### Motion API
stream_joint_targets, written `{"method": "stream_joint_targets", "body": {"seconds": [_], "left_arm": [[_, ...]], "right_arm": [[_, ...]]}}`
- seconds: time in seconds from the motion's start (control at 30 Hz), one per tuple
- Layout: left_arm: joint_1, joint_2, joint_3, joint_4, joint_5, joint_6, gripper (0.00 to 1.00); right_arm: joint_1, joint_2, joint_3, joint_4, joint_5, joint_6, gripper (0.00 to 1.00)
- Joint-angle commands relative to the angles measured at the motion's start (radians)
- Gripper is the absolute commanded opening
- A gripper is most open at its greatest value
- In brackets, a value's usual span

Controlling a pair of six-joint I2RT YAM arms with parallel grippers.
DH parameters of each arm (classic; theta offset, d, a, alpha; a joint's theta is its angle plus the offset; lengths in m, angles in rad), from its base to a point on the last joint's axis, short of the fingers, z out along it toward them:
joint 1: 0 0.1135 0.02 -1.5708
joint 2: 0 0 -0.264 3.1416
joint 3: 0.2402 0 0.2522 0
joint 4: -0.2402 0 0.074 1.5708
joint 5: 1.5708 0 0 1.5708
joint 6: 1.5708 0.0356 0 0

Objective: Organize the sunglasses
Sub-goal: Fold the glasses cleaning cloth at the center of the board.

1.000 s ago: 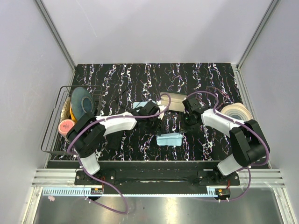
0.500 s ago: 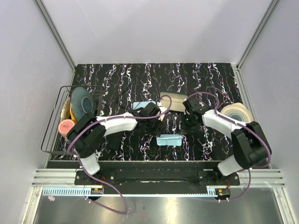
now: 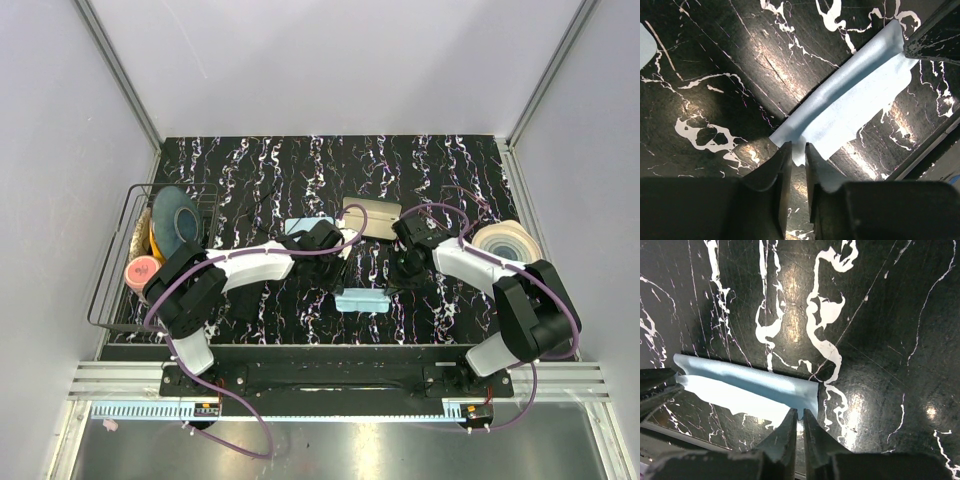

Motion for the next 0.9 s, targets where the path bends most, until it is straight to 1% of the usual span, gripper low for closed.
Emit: {"method": "stream_joint_targets", "body": {"seconds": [0.0, 0.03, 0.07, 0.17, 0.33, 0.4, 0.47, 0.5, 0.53, 0.57, 0.6, 0.67, 0.7, 0.73, 0.8, 0.87], "left_arm": [[-0.007, -0.043, -0.017, 0.029, 0.021, 0.01, 0.24], [-0.005, -0.053, -0.02, 0.03, 0.028, 0.01, 0.25], [-0.005, -0.058, -0.028, 0.034, 0.033, 0.012, 0.26], [-0.007, -0.079, -0.046, 0.04, 0.044, 0.013, 0.28], [-0.007, -0.153, -0.106, 0.107, 0.099, 0.013, 0.32], [-0.007, -0.165, -0.115, 0.129, 0.091, 0.001, 0.33], [-0.007, -0.178, -0.115, 0.138, 0.056, -0.019, 0.33], [-0.005, -0.178, -0.111, 0.139, 0.01, -0.033, 0.33], [-0.005, -0.175, -0.097, 0.139, -0.004, -0.059, 0.33], [-0.003, -0.169, -0.088, 0.139, -0.016, -0.07, 0.31], [-0.003, -0.162, -0.077, 0.138, -0.04, -0.085, 0.21], [-0.003, -0.132, -0.043, 0.132, -0.044, -0.117, 0.14], [-0.002, -0.107, -0.032, 0.129, -0.054, -0.126, 0.08], [-0.002, -0.097, -0.011, 0.123, -0.061, -0.145, 0.05], [0.003, -0.07, 0.008, 0.11, -0.068, -0.159, 0.01], [0.007, -0.06, 0.012, 0.109, -0.065, -0.172, 0.0]], "right_arm": [[-0.004, -0.035, 0.0, 0.006, -0.005, 0.008, 0.18], [-0.004, -0.042, 0.001, 0.005, -0.004, 0.009, 0.2], [-0.004, -0.047, 0.003, 0.006, -0.004, 0.009, 0.27], [-0.004, -0.07, 0.005, -0.003, -0.014, 0.005, 0.33], [-0.004, -0.113, -0.003, 0.001, -0.037, 0.005, 0.35], [-0.006, -0.119, 0.0, 0.014, -0.024, 0.008, 0.35], [-0.004, -0.11, 0.006, 0.034, -0.008, 0.017, 0.35], [-0.006, -0.089, 0.011, 0.063, -0.01, 0.021, 0.33], [-0.006, -0.073, 0.014, 0.077, -0.02, 0.034, 0.31], [-0.006, -0.035, 0.024, 0.109, -0.03, 0.035, 0.29], [-0.006, -0.017, 0.031, 0.126, -0.042, 0.04, 0.28], [-0.003, 0.028, 0.046, 0.173, -0.051, 0.058, 0.22], [0.002, 0.039, 0.049, 0.185, -0.051, 0.064, 0.2], [0.005, 0.05, 0.064, 0.192, -0.053, 0.07, 0.17], [0.014, 0.079, 0.075, 0.199, -0.056, 0.072, 0.17], [0.023, 0.102, 0.081, 0.204, -0.066, 0.072, 0.15]]}}
